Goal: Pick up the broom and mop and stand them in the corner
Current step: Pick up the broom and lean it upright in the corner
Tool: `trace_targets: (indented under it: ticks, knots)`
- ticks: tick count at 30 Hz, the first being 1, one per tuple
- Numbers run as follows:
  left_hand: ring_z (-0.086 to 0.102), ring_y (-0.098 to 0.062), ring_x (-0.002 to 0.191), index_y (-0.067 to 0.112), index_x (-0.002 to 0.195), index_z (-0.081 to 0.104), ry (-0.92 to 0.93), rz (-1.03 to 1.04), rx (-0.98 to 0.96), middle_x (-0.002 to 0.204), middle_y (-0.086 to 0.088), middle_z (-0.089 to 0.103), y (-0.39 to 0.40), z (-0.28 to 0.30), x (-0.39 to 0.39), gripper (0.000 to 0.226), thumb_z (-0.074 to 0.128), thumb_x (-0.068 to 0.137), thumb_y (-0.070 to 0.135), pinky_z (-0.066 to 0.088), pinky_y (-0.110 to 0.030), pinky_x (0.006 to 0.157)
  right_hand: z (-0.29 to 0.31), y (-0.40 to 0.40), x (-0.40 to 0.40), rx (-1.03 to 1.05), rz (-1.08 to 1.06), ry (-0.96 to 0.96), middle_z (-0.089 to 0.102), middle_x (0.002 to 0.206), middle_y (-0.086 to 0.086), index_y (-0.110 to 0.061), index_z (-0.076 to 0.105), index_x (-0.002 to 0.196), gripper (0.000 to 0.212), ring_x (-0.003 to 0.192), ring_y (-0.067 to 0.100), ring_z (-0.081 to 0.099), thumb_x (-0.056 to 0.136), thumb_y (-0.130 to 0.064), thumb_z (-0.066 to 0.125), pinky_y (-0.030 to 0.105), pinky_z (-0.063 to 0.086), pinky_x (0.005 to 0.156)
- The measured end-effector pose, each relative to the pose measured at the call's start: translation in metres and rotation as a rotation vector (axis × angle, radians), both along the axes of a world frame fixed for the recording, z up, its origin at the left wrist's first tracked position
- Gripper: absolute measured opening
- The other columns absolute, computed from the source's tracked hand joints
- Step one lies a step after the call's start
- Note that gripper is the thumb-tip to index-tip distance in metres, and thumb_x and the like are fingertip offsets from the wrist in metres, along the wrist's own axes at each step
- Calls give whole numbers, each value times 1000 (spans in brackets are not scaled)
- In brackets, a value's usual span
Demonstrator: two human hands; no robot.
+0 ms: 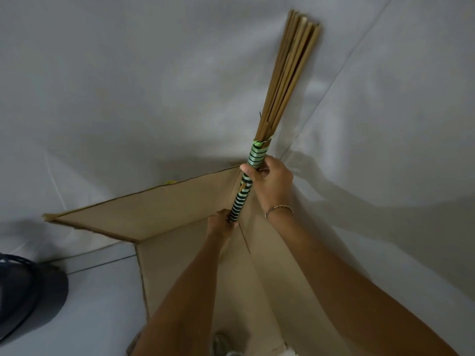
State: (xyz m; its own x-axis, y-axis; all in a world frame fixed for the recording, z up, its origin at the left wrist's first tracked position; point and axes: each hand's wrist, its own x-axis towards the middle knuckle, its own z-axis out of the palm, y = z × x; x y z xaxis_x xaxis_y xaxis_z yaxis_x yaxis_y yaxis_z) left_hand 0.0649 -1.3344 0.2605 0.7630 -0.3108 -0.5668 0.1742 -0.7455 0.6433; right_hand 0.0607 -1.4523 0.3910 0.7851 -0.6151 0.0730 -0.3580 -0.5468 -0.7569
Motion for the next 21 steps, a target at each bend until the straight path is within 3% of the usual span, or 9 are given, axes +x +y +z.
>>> trace_targets:
  ticks: [4,6,10,12,16,19,21]
  knots:
    - [64,-28,108,8,116,63,-93,-66,67,116,-13,70,4,-1,-2,32,56,85,12,49,-33,91,-6,-5,0,5,-66,78,65,79,6,-9,65,82,36,71,18,59,79,-45,68,27,46,60]
    - [66,-30,105,10,114,64,-152,-24,68,112,-14,71,14,10,-7,31,50,86,9,50,-32,87,-1,-4,-1,84,-112,115,71,86,13,-5,67,89,33,80,26,65,85,-38,63,34,52,70]
    - [68,-33,97,9,112,64,-263,33,-1,103,-19,73,47,52,-23,32,45,87,6,53,-36,84,22,16,-20,61,-150,236,72,101,16,-6,68,104,27,95,30,65,96,-21,47,23,40,69]
    - [68,-34,96,8,114,63,-308,5,-27,104,-20,73,69,74,-32,32,45,88,7,53,-36,84,33,33,-39,42,-119,261,72,98,18,-3,68,103,28,92,31,65,96,-15,44,24,40,66]
    - [65,-35,99,4,118,56,-353,-171,30,109,-23,69,134,136,-62,30,44,92,12,52,-38,83,68,91,-105,21,53,356,68,100,24,3,65,100,29,95,37,62,96,-14,42,37,48,79]
    - [58,-35,114,2,131,46,-304,-310,133,126,-24,59,184,176,-86,39,41,95,17,46,-39,95,90,135,-156,-11,126,410,65,100,28,6,61,96,30,94,39,60,97,-16,40,39,43,77]
    - [46,-34,128,0,140,33,-248,-362,220,142,-23,45,236,208,-109,48,38,97,21,37,-40,106,114,179,-192,2,136,439,63,106,28,6,58,103,30,99,39,59,97,-16,39,38,42,80]
